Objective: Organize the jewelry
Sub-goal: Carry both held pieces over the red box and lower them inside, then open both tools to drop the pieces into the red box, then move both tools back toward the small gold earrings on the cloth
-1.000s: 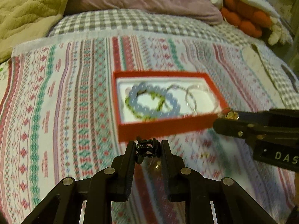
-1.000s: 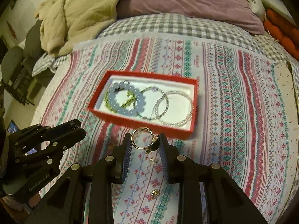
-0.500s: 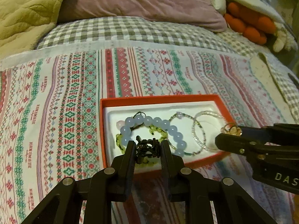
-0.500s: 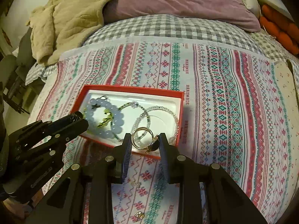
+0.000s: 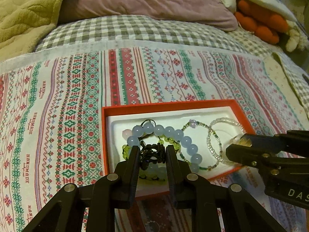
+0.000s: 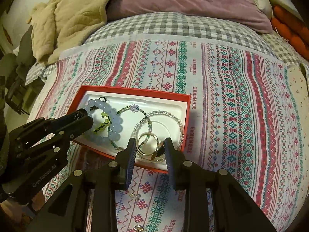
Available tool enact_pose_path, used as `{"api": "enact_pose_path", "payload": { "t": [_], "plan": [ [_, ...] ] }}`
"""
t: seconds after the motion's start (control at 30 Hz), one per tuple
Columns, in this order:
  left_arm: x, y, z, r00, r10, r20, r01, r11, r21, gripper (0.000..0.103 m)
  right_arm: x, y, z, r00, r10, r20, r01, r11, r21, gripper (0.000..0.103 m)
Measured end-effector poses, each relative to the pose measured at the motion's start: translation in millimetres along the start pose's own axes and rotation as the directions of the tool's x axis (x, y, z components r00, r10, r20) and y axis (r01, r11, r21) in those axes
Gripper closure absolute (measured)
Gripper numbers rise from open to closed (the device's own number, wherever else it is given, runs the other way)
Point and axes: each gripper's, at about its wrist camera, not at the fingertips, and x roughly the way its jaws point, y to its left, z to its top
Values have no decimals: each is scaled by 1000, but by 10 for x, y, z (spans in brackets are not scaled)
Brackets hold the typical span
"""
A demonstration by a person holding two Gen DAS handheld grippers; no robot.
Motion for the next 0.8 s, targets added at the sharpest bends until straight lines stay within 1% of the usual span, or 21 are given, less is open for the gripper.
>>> {"api": "enact_pose_path", "payload": {
  "t": [0.07,0.13,0.23,0.47,0.5,0.57,0.63,0.7,0.8],
  "plan": [
    [-16,-3,0,1000,4,3,-4,1000,6,69,-15,1,-3,1000,4,0,-4,1000,-1,71],
    [-52,-21,0,1000,7,14,-8,1000,14,63,-49,12,-19,1000,6,0,-6,1000,0,70],
    [-113,-38,-7,1000,10,19,-10,1000,20,56,-122,36,-33,1000,16,5,-16,1000,-6,67],
    [-284,-25,-69,1000,22,16,-22,1000,11,40,-393,49,-90,998,32,45,-32,999,-9,59],
    [-314,-20,-81,1000,24,14,-24,1000,10,39,-422,50,-99,998,33,48,-33,999,-9,57],
    [-387,-4,-117,1000,30,11,-30,1000,6,33,-481,52,-120,998,37,54,-36,999,-8,53],
    [-451,12,-153,999,35,9,-35,999,4,29,-547,59,-150,997,39,63,-39,999,-7,46],
    [-509,37,-200,999,42,0,-42,999,-1,18,-606,68,-187,997,41,70,-41,999,-6,43],
    [-575,84,-283,999,50,-18,-51,999,-9,12,-664,88,-260,997,41,69,-40,999,-12,42]
  ]
}}
